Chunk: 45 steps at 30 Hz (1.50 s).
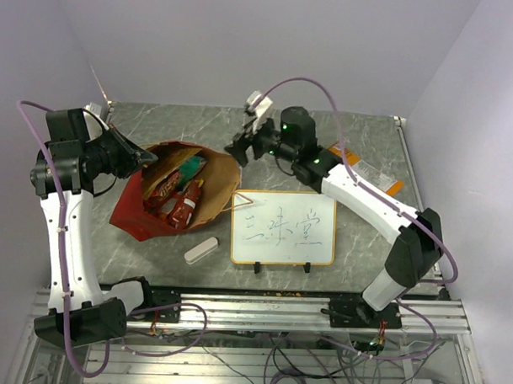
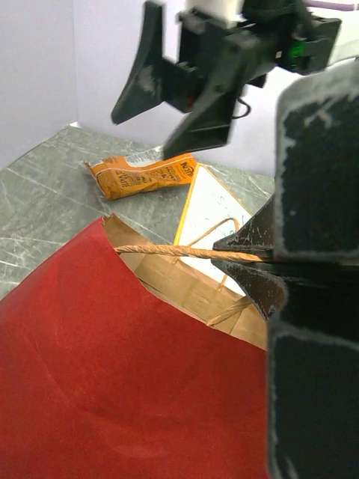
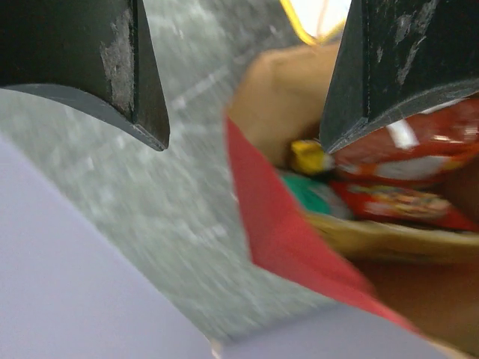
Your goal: Take the snacks out of the paper bag
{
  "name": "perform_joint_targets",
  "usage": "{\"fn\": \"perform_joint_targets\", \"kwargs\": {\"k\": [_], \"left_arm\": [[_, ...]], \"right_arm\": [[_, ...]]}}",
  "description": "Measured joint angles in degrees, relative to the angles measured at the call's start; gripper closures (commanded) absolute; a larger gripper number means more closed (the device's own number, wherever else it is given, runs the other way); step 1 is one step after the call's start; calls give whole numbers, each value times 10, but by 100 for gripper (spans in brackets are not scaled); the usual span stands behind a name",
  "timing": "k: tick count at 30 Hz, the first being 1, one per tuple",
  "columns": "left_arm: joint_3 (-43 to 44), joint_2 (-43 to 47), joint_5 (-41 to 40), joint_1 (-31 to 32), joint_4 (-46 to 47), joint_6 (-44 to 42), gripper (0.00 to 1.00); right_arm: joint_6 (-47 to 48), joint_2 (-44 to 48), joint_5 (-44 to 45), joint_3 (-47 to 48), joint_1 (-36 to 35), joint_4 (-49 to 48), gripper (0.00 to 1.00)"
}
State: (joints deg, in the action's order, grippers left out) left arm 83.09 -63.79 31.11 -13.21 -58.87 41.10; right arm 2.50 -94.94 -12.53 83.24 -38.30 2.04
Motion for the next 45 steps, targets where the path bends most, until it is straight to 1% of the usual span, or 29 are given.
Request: {"fn": "perform_joint_targets", "kwargs": {"k": [5,8,11,15,20,25,32,45], "left_arm": [[1,0,1,0,-1,1,93],[1,1,3,0,-1,1,93],[1,3,7,0,-1,1,93],[1,7,12,0,-2,1,93],[1,9,19,0,-4,0,93],[1,9,24,0,-4,-2,93],[1,9,26,0,-4,-3,93],[1,9,26,0,-4,-8,93]], "right_arm": [[110,6,-77,16,-94,-68,20],[202,-8,-107,30,-148,-69,20],[285,-25,-137,34,-186,-60,24],[366,-40,-169,34,-198,-42,30],[446,-57,-200,46,-194,-13,31],[492,-65,-207,58,-195,2,30],[527,-67,-206,60,-194,11,31],[527,-70,-243,62,-169,-13,31]]}}
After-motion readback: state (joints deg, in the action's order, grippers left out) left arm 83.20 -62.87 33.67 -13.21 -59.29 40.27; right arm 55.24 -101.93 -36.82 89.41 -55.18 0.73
